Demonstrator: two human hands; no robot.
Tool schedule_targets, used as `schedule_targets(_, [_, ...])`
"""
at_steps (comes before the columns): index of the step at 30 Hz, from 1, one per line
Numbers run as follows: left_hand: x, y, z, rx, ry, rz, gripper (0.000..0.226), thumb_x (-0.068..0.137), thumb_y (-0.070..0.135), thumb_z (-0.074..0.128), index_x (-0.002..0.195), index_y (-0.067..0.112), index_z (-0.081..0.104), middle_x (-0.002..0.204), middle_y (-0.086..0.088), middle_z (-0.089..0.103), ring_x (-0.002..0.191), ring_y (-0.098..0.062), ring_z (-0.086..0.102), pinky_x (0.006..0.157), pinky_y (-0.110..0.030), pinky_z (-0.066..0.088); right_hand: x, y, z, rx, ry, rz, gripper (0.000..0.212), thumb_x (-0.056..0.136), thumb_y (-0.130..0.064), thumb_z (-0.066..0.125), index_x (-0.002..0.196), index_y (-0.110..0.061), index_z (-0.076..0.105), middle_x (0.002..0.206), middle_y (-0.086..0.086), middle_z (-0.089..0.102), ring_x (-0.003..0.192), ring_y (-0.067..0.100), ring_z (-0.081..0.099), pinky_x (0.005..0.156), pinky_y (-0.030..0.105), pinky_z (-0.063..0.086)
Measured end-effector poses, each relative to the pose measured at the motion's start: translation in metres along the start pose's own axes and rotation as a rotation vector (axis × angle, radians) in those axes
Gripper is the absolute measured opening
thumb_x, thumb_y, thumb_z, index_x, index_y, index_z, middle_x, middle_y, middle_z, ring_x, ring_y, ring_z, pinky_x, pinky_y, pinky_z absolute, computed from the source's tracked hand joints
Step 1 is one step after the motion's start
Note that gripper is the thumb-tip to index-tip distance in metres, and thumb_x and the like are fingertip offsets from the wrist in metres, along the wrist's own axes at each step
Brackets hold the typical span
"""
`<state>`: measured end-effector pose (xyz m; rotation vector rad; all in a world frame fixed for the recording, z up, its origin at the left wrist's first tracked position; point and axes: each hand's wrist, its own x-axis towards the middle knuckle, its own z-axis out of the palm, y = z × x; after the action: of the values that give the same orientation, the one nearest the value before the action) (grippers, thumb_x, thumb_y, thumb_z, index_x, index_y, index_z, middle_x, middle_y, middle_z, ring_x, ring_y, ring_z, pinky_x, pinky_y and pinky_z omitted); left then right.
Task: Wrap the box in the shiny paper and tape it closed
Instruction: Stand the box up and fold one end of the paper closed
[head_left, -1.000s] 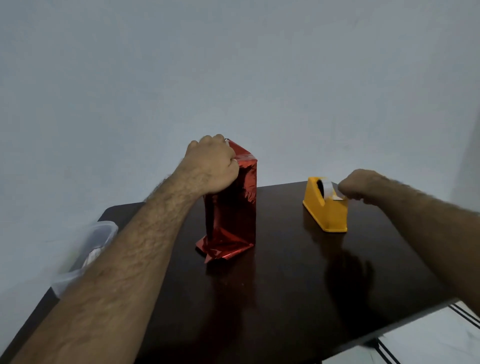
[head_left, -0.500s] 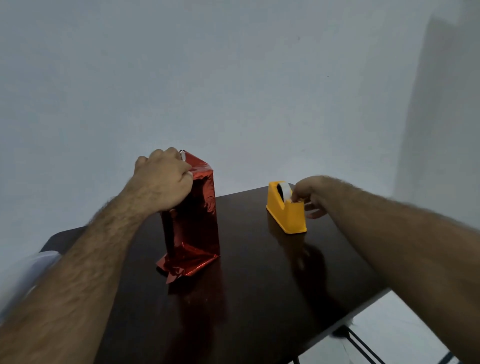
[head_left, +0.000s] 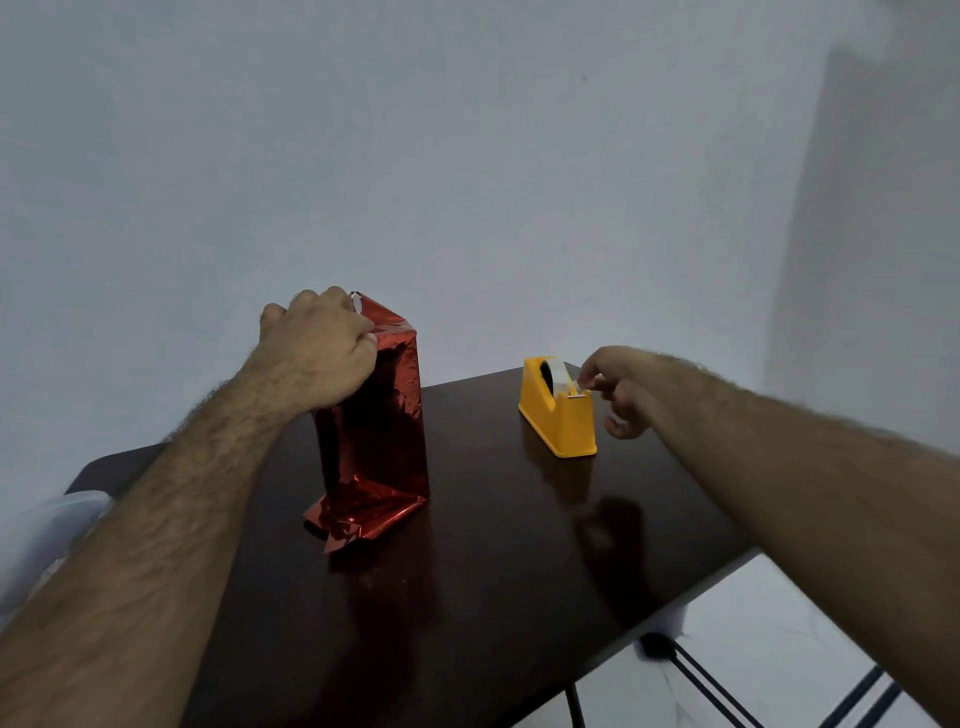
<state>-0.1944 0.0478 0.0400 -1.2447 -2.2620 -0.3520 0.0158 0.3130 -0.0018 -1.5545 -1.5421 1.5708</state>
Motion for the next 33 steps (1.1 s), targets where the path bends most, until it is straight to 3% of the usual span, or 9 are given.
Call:
schedule_targets(5, [-0.002,0.0,0.0,-0.007,0.005,-0.007,0.041,0.108,0.031,0.04,0.128,0.022,0.075,0.135,-0.003,0.056,0.126,-0.028,0.047,0.108,-0.054,0.032,0.011,0.038,0.008,0.085,-0.005,0.042,0.012,0.087,-0.013,0.071,0.086,-0.016,0.06,0.077,-0.002,0.041,0.066,0.016,0.036,0.063,0.033,0.039])
schedule_targets(8, [-0.003,0.0,0.001,-0.005,0.007,-0.009,0.041,0.108,0.032,0.04,0.129,0.023,0.074,0.134,-0.003,0.055,0.125,-0.027,0.047,0.107,-0.054,0.032,0.025,0.051,0.016,0.216,0.075,-0.056,0.032,0.086,-0.015,0.082,0.113,-0.012,0.066,0.095,0.002,0.057,0.076,0.018,0.052,0.055,0.034,0.046])
schedule_targets(11, [-0.002,-0.001,0.002,-0.015,0.009,-0.012,0.042,0.108,0.033,0.039,0.131,0.025,0.073,0.134,-0.002,0.055,0.126,-0.026,0.046,0.107,-0.053,0.031,0.035,0.064,0.023,0.279,0.155,-0.178,0.052,0.088,-0.023,0.086,0.132,-0.006,0.064,0.124,0.011,0.068,0.103,0.029,0.066,0.074,0.04,0.057])
schedule_targets(15, [-0.002,-0.002,0.002,-0.036,0.002,-0.024,0.042,0.109,0.033,0.04,0.135,0.026,0.072,0.137,-0.001,0.055,0.129,-0.027,0.044,0.108,-0.052,0.03,0.039,0.078,0.03,0.341,0.18,-0.307,0.041,0.093,-0.028,0.082,0.125,-0.004,0.072,0.122,0.013,0.07,0.098,0.027,0.062,0.079,0.038,0.053])
schedule_targets(18, [-0.001,-0.002,0.002,-0.073,-0.007,-0.018,0.04,0.11,0.032,0.041,0.134,0.025,0.072,0.136,0.001,0.054,0.129,-0.026,0.042,0.109,-0.05,0.029,0.039,0.085,0.035,0.412,0.203,-0.31,0.039,0.096,-0.028,0.079,0.128,-0.007,0.071,0.13,0.011,0.068,0.117,0.028,0.063,0.1,0.044,0.055])
schedule_targets(22, [-0.001,-0.006,0.002,-0.095,-0.009,-0.009,0.04,0.11,0.034,0.041,0.136,0.028,0.071,0.136,0.004,0.054,0.13,-0.025,0.041,0.108,-0.049,0.027,0.04,0.084,0.042,0.456,0.227,-0.3,0.043,0.097,-0.028,0.078,0.132,-0.006,0.069,0.139,0.012,0.065,0.129,0.03,0.06,0.107,0.046,0.052])
schedule_targets(25, [-0.001,-0.009,0.003,-0.122,0.003,-0.003,0.04,0.111,0.036,0.04,0.137,0.032,0.071,0.134,0.008,0.054,0.131,-0.022,0.038,0.104,-0.043,0.022,0.038,0.083,0.041,0.434,0.251,-0.298,0.041,0.096,-0.026,0.079,0.13,-0.005,0.069,0.136,0.012,0.065,0.126,0.03,0.061,0.106,0.045,0.053])
schedule_targets(29, [-0.001,-0.015,0.008,-0.22,0.02,-0.023,0.04,0.111,0.035,0.042,0.138,0.032,0.071,0.133,0.011,0.053,0.137,-0.019,0.034,0.107,-0.039,0.017,0.039,0.092,0.044,0.217,0.299,-0.268,0.038,0.091,-0.02,0.083,0.123,-0.004,0.072,0.117,0.013,0.069,0.108,0.03,0.065,0.092,0.046,0.06])
schedule_targets(33, [0.0,-0.017,0.013,-0.318,0.022,-0.05,0.039,0.111,0.034,0.044,0.14,0.031,0.07,0.131,0.012,0.053,0.138,-0.017,0.037,0.106,-0.037,0.016,0.033,0.101,0.055,0.073,0.309,-0.463,0.025,0.093,-0.031,0.079,0.103,-0.009,0.081,0.096,0.005,0.072,0.099,0.027,0.069,0.088,0.045,0.06])
